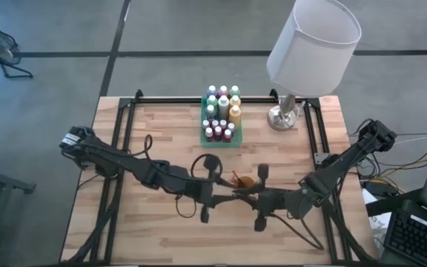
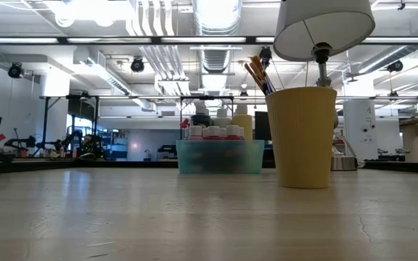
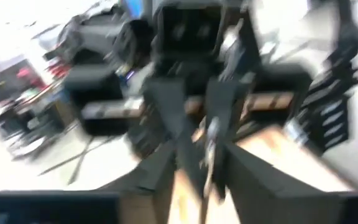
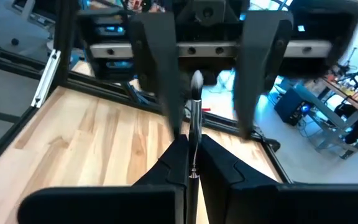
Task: Pick & Place Paint Supplies
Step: Put the silver paintbrush into the yellow cup
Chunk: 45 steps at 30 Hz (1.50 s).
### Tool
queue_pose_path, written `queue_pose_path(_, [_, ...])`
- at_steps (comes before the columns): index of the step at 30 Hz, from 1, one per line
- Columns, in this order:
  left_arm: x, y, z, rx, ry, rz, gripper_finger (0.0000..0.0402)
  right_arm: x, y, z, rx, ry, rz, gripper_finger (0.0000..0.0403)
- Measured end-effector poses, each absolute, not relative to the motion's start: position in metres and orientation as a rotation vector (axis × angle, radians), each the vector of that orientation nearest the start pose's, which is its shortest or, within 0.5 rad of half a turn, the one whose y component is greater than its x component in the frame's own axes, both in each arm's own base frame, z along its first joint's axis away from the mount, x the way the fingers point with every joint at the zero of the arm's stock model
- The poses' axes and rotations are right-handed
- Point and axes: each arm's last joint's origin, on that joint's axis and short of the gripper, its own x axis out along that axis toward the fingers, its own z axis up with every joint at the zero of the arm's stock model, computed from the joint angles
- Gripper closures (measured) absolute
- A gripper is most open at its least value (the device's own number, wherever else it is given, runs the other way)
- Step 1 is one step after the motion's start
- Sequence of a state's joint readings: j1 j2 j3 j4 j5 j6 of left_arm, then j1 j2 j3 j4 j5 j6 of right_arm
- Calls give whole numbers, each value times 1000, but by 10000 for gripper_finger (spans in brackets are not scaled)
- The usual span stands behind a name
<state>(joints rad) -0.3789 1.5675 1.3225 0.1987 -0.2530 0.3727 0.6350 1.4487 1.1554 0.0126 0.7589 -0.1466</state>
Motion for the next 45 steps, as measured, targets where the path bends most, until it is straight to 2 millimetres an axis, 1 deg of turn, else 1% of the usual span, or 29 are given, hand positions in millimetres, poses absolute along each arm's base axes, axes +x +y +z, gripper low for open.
queue_pose_path(2, [334, -126, 367, 426, 77, -65, 239, 271, 175, 329, -331, 232, -113, 389])
queue_pose_path(4, [322, -121, 372, 418, 117, 9, 212, 266, 173, 330, -327, 249, -126, 389])
queue_pose_path(6, [309, -115, 373, 377, 125, 24, 196, 262, 170, 329, -327, 266, -139, 390])
queue_pose_path(8, [297, -110, 368, 342, 112, 11, 190, 256, 166, 326, -317, 266, -152, 390])
queue_pose_path(12, [272, -101, 339, 303, 87, 5, 192, 242, 155, 315, -256, 214, -154, 390])
queue_pose_path(18, [240, -87, 296, 242, -102, 31, 196, 221, 131, 298, -107, 60, -79, 390])
queue_pose_path(20, [231, -83, 287, 209, -185, 44, 196, 217, 121, 291, -59, 36, -87, 390])
queue_pose_path(23, [219, -78, 275, 181, -278, 62, 195, 219, 109, 274, -12, 39, -81, 390])
queue_pose_path(26, [212, -75, 266, 176, -324, 73, 196, 223, 100, 261, 24, 49, -93, 390])
queue_pose_path(30, [210, -74, 261, 177, -324, 73, 196, 222, 98, 248, 48, 57, -100, 390])
queue_pose_path(33, [210, -74, 260, 179, -320, 72, 195, 221, 97, 239, 84, 64, -100, 390])
queue_pose_path(36, [210, -74, 260, 179, -321, 72, 195, 221, 97, 226, 98, 62, -101, 390])
queue_pose_path(41, [210, -74, 260, 178, -321, 72, 195, 227, 100, 209, 99, 77, -103, 390])
queue_pose_path(45, [210, -74, 260, 176, -323, 72, 195, 232, 103, 201, 90, 76, -111, 390])
